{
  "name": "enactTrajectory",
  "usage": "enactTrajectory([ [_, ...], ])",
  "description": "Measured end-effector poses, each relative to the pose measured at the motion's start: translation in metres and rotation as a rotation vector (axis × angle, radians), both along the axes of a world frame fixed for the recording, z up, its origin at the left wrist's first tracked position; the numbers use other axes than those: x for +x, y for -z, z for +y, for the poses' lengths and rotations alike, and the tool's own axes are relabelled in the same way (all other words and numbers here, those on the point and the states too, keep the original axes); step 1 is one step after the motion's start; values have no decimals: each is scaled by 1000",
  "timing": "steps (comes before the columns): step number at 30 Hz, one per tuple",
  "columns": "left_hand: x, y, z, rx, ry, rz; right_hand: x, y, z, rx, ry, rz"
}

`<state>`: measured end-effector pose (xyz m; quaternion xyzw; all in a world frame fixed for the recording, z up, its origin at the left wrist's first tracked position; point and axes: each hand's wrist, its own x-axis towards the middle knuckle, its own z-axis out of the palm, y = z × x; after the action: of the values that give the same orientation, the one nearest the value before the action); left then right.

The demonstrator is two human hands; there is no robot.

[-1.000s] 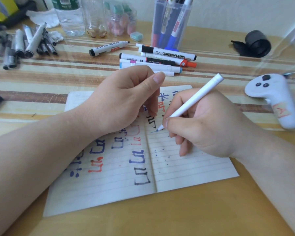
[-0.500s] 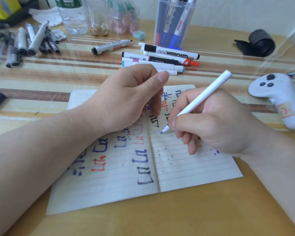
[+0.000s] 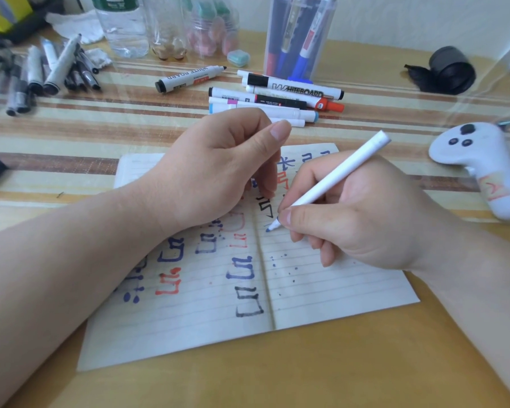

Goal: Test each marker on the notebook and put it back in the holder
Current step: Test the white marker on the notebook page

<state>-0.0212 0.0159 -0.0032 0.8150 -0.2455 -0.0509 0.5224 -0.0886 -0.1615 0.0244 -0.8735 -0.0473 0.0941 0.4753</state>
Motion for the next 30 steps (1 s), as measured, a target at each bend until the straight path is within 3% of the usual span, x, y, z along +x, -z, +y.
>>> enactTrajectory([
  [14,-1,-1,-1,-4,-7,1,0,4,-4,95,-35,6],
  [30,-2,-2,-1,-1,-4,-11,-1,1,-2,7,-25,1],
])
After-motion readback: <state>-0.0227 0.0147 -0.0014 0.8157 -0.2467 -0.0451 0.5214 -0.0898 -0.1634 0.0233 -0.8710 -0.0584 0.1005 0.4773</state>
